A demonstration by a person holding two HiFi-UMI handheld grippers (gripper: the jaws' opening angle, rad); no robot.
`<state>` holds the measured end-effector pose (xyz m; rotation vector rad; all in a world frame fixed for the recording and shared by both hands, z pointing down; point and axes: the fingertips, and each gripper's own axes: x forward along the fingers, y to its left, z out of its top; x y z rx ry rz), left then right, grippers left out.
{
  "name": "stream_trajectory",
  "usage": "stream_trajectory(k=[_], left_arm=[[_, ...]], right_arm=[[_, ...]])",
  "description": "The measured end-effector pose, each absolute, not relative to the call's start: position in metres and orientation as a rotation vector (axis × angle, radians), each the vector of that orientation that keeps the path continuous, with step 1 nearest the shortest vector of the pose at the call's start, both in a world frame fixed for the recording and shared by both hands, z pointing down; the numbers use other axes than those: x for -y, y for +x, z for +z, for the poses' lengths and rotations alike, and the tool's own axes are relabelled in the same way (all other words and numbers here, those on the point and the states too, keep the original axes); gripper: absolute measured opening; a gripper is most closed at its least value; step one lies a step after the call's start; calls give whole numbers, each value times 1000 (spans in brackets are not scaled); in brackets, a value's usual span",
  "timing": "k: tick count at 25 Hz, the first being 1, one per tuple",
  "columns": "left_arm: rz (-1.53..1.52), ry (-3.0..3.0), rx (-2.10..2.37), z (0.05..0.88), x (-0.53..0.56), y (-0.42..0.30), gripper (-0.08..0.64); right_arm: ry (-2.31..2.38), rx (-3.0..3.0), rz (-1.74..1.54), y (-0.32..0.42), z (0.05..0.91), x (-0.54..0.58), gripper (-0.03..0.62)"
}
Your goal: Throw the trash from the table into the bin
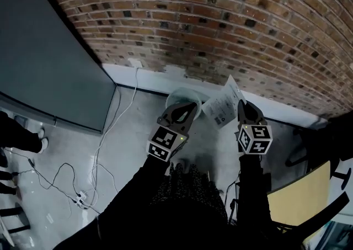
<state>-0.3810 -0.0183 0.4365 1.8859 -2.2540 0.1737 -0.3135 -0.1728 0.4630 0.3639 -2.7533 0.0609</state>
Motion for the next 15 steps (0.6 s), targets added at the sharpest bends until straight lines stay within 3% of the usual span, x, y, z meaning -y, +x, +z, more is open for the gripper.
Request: stream_trajectory(k=[15], left_arm=[[153, 1767, 2310, 464, -29, -456, 6]], right_arm=[[241, 2719, 30, -401, 503, 123, 12]])
